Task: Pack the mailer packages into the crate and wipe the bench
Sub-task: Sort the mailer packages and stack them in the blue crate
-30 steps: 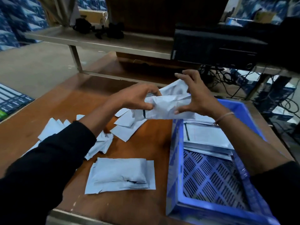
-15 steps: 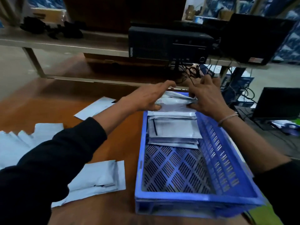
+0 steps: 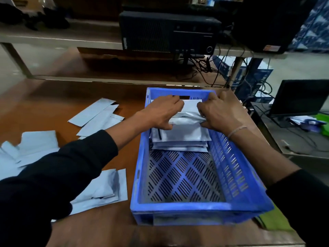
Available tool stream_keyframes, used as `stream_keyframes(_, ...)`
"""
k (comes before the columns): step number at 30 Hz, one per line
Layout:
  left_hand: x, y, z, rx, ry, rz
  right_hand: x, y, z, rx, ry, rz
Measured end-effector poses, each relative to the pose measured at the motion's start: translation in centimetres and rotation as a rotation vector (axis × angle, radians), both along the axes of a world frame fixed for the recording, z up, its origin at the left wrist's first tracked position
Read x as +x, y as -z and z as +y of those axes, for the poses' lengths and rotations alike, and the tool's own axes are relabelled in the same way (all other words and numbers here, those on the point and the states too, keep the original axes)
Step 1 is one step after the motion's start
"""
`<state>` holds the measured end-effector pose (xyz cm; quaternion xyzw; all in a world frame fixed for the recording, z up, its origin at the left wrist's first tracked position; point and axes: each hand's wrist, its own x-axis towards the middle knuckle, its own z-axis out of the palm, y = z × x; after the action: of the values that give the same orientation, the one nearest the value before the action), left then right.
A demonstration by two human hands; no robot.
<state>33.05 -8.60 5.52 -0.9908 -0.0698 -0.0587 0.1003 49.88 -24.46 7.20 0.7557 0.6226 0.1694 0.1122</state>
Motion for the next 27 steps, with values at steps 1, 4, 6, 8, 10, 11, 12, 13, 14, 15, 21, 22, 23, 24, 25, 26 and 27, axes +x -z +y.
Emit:
stream_keyframes(1, 0.2, 0.8, -0.2, 0.004, -0.005, 0.042, 0.1, 1.0, 0.4, -0.045, 0.009, -0.006)
stream_keyframes(4, 0.4, 3.2, -0.6, 0.028, -0.018, 0.165, 0.2, 4.3, 1.3, -0.147, -0.004, -0.061)
stream_keyframes(6, 0.8, 4.0, -0.4, 0.042, -0.047, 0.192, 0.0, 5.7, 1.5, -0.103, -0.002, -0.056)
stream_keyframes(8, 1.3, 4.1, 0.0, 0.025, -0.083, 0.21, -0.2, 6.4, 1.9, -0.053, 0.037, -0.039)
stream_keyframes(10, 2.0, 4.3, 0.3, -0.012, -0.105, 0.256, -0.2, 7.0, 2.4, -0.073, 0.077, -0.005)
stream_keyframes(11, 2.3, 4.4, 0.4, -0.033, -0.112, 0.285, -0.1, 7.3, 2.5, -0.091, 0.088, 0.035)
stream_keyframes(12, 2.5, 4.6, 0.5, -0.053, -0.124, 0.308, 0.2, 7.6, 2.6, -0.106, 0.092, 0.093)
stream_keyframes(13, 2.7, 4.7, 0.6, -0.074, -0.138, 0.323, 0.5, 7.7, 2.6, -0.124, 0.096, 0.167)
stream_keyframes(14, 2.8, 4.8, 0.7, -0.096, -0.154, 0.329, 0.9, 7.7, 2.5, -0.142, 0.098, 0.247)
stream_keyframes(15, 2.8, 4.8, 0.7, -0.113, -0.166, 0.326, 1.3, 7.6, 2.4, -0.149, 0.095, 0.321)
stream_keyframes(21, 3.2, 5.5, 0.5, -0.163, -0.271, 0.285, 2.4, 7.5, 2.2, -0.152, 0.113, 0.364)
stream_keyframes(22, 3.3, 5.6, 0.4, -0.175, -0.293, 0.286, 2.4, 7.5, 2.3, -0.163, 0.123, 0.335)
stream_keyframes(23, 3.4, 5.6, 0.3, -0.178, -0.307, 0.294, 2.3, 7.4, 2.4, -0.171, 0.13, 0.305)
stream_keyframes(24, 3.3, 5.5, 0.2, -0.178, -0.316, 0.305, 2.2, 7.4, 2.4, -0.178, 0.134, 0.277)
stream_keyframes(25, 3.2, 5.3, 0.0, -0.179, -0.324, 0.32, 2.2, 7.3, 2.3, -0.192, 0.134, 0.254)
stream_keyframes(26, 3.1, 5.1, -0.1, -0.182, -0.333, 0.332, 2.2, 7.2, 2.2, -0.21, 0.133, 0.241)
stream_keyframes(27, 2.9, 5.0, -0.2, -0.18, -0.339, 0.338, 2.2, 7.0, 2.1, -0.23, 0.132, 0.235)
